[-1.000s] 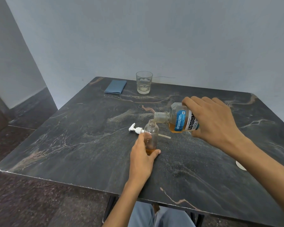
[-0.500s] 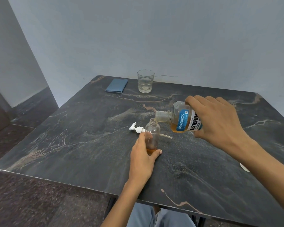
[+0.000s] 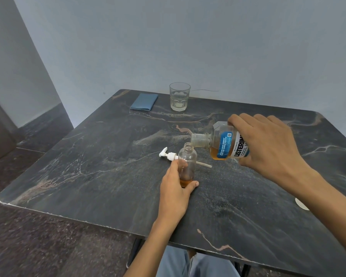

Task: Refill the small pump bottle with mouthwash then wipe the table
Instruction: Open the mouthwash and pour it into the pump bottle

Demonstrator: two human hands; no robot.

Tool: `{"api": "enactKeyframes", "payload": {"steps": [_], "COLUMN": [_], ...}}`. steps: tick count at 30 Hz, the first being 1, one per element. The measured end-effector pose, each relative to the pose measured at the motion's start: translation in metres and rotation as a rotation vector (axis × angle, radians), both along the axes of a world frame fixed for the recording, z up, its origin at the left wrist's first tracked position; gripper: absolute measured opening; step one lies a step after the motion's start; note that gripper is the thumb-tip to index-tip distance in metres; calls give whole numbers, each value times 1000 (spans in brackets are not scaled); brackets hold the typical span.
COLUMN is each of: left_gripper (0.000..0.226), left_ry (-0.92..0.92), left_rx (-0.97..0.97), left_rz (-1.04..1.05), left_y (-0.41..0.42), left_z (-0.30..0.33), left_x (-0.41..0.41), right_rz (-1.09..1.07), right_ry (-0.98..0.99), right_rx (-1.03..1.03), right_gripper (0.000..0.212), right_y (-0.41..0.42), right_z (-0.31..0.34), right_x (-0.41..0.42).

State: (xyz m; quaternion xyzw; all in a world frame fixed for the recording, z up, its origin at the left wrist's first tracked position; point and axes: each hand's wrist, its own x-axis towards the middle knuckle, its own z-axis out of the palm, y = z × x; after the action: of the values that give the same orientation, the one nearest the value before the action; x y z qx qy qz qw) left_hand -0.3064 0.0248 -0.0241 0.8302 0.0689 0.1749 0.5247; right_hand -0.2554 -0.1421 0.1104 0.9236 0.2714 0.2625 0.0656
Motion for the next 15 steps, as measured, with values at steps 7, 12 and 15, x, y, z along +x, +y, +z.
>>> {"api": "enactKeyframes", "payload": {"steps": [7, 12, 15], "left_gripper": [45, 44, 45], "left_ry": [16, 14, 10], "left_rx": [5, 12, 14], "left_rz": [0, 5, 2], "left_y": [0, 0, 0], "left_z": [2, 3, 3], "left_x": [0, -1, -1], "right_rz": [-5, -13, -22], "right_ry": [6, 19, 29], "right_rx": [-11, -30, -44], "right_gripper": [78, 77, 76], "right_y": [1, 1, 0], "right_z": [1, 3, 3], "right_x": [0, -1, -1]}}
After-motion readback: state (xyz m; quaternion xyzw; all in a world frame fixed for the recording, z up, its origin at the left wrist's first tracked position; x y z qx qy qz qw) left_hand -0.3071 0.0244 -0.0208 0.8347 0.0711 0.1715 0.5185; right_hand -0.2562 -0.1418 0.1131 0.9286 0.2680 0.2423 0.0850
